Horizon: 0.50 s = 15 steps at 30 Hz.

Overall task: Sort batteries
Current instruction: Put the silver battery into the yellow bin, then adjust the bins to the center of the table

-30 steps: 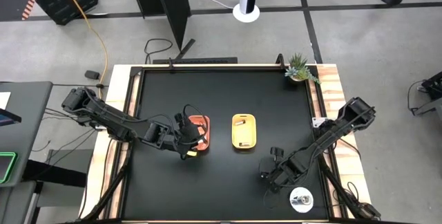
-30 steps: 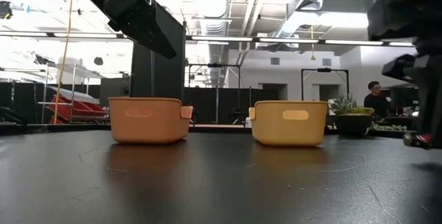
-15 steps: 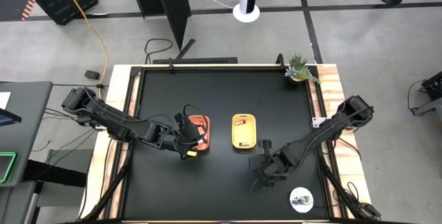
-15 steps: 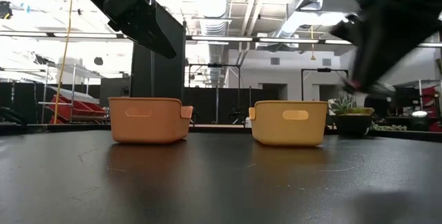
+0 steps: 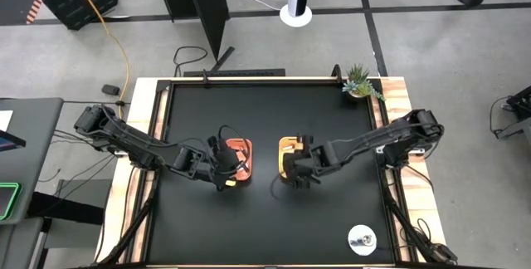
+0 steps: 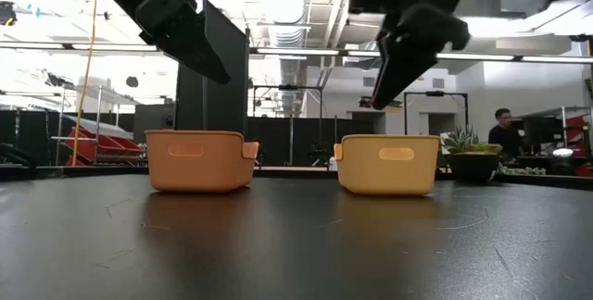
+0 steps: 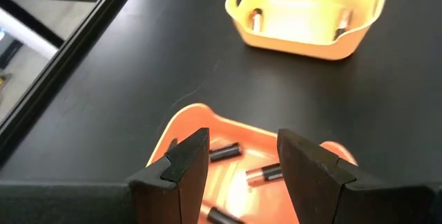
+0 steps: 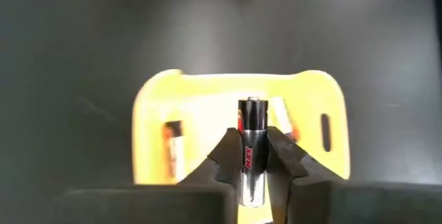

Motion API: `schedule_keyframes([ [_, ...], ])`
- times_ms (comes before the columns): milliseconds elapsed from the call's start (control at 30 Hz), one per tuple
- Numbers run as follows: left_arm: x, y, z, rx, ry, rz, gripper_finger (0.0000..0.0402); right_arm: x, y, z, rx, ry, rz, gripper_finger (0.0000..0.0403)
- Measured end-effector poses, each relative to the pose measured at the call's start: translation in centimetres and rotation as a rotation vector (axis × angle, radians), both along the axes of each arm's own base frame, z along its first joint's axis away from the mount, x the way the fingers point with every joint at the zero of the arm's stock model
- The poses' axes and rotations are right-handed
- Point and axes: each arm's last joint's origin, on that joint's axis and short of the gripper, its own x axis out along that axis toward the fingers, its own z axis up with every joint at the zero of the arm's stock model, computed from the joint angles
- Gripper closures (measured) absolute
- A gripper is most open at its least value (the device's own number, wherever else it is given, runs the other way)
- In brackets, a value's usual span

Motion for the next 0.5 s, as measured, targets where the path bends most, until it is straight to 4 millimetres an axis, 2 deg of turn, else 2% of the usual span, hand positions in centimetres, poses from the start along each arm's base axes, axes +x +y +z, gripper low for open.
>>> schedule_keyframes([
  [133,-0.3,0.2,-0.2,0.017,0.013,0.041,0.0235,0.3,-0.8,0.1,-0.005,-0.013,-0.007,0.0298],
  [333,-0.6,0.5,-0.4,0.025,0.031,0.085,0.0235,0.3,-1.0,0.1,-0.011,-0.005,-0.004,0.0206],
  [500,-1.2,0.8,-0.8,0.017,0.071,0.141,0.0235,0.3,-0.8,0.1,-0.006,-0.012,-0.005,0.0173],
])
